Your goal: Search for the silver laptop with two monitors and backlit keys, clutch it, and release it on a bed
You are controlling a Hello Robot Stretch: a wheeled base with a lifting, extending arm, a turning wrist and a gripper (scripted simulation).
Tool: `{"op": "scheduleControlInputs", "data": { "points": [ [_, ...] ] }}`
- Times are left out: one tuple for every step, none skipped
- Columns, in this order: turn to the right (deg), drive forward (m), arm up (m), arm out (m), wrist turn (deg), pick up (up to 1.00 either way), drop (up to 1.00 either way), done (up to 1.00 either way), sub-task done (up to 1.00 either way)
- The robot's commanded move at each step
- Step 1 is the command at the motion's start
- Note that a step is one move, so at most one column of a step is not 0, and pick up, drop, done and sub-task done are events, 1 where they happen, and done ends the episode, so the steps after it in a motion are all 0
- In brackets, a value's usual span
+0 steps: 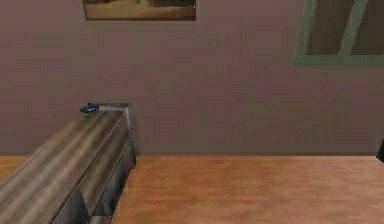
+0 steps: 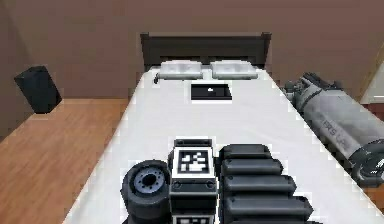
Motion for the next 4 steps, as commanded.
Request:
{"op": "scheduleControlInputs", "data": {
  "points": [
    [0.0,0.75,0.00,0.00,0.0,0.00,0.00,0.00,0.00],
    [0.0,0.30,0.00,0.00,0.0,0.00,0.00,0.00,0.00],
    [45.0,0.00,0.00,0.00,0.0,0.00,0.00,0.00,0.00],
    [42.0,0.00,0.00,0.00,0.0,0.00,0.00,0.00,0.00]
  ]
}}
